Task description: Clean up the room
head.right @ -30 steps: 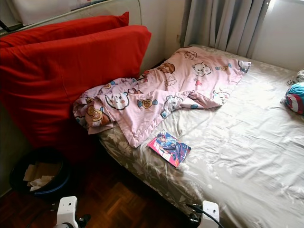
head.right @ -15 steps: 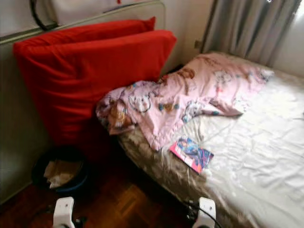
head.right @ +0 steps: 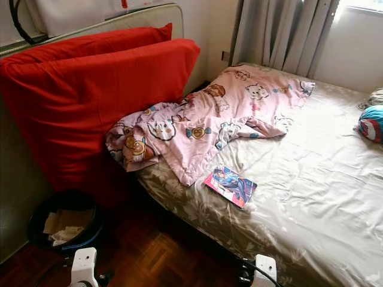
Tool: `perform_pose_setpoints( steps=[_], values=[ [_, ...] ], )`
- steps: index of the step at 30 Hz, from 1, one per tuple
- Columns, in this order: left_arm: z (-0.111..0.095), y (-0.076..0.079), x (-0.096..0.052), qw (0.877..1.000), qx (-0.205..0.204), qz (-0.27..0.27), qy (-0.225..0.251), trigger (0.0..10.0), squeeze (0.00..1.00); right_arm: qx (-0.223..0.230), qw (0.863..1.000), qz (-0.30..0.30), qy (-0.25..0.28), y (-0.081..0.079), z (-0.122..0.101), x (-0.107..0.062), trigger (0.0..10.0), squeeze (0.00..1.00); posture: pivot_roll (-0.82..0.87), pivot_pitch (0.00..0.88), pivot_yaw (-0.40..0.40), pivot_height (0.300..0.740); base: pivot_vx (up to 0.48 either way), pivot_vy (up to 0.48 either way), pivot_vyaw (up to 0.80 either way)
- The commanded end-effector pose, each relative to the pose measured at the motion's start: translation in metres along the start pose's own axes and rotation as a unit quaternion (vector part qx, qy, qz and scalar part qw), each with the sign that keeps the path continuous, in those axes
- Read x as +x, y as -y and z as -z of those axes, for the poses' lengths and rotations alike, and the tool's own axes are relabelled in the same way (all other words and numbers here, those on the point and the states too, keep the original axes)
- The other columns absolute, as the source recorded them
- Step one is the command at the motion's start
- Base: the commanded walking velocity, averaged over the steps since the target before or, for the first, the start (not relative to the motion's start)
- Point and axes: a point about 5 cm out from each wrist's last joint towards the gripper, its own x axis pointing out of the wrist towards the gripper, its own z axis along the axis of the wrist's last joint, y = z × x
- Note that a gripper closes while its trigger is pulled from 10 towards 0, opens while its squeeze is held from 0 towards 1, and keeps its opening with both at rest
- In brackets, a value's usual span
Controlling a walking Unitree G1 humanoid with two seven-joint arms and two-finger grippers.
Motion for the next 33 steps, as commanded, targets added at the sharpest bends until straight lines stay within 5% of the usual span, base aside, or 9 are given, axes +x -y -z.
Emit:
perform_pose_setpoints(
  steps=[1,23,33],
  values=[
    [0.0019,-0.0004,-0.0003,1.0,0.005,0.001,-0.004,10.0,0.0,0.008,1.0,0.005,0.001,0.0006,-0.0017,0.0005,10.0,0.0,0.05,0.0,-0.003,0.74,0.0,0.0,-0.53],
    [0.002,-0.0009,-0.0005,1.0,0.022,0.001,-0.003,10.0,0.0,0.002,1.0,0.006,-0.006,0.0008,0.0006,0.0001,10.0,0.0,0.05,0.0,0.003,0.74,0.0,0.0,-0.79],
    [0.0015,-0.0023,-0.0005,1.0,0.031,-0.005,-0.002,10.0,0.0,0.003,1.0,0.005,-0.007,0.0,0.0009,0.0002,10.0,0.0,0.05,0.0,0.006,0.74,0.0,-0.24,-0.79]
  ],
)
